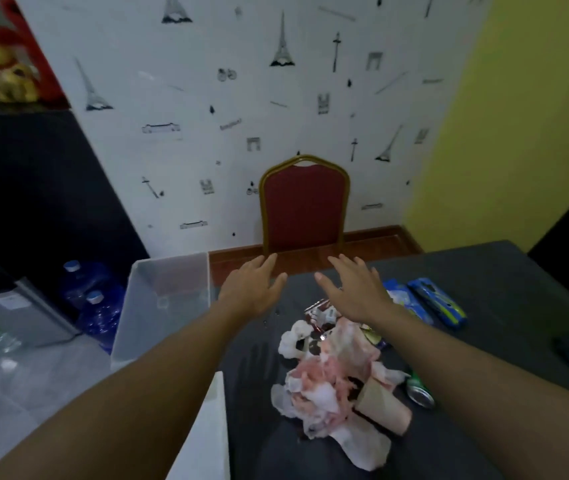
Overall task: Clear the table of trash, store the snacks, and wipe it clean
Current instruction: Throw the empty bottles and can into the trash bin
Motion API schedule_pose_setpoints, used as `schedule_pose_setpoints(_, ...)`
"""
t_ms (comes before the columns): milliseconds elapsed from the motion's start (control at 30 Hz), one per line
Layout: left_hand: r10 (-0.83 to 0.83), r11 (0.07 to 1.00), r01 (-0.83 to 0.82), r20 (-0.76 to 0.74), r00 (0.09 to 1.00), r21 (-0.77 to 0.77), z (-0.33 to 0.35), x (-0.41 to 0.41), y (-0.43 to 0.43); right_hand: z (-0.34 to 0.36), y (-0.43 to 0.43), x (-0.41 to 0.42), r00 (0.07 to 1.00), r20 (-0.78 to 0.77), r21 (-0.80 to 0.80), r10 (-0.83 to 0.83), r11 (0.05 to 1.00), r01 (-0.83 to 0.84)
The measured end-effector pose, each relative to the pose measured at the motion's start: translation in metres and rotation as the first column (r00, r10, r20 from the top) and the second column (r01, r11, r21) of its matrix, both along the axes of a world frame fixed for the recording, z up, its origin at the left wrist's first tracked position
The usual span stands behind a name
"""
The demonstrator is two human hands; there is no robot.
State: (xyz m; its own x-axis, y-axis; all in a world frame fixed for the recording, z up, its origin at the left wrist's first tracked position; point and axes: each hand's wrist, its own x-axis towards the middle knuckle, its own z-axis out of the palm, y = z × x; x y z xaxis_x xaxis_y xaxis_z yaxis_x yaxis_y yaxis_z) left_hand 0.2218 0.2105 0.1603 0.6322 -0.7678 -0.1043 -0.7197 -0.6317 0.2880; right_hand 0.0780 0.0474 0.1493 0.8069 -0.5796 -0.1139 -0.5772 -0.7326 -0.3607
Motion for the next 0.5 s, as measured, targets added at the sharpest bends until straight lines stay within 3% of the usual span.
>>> schedule_pose_setpoints(267,-0.226,0.973,0.228,-0.067,0.972,0.024,-0.017,-0.05,-0.058,-0.017,-0.038,-0.079,0.979,0.001,0.017,-0.204,0.979,0.204)
schedule_pose_setpoints(500,-0.252,0.965,0.26,-0.16,0.955,0.034,-0.054,-0.093,-0.101,-0.055,-0.084,-0.121,0.965,-0.051,0.064,-0.258,0.963,0.261)
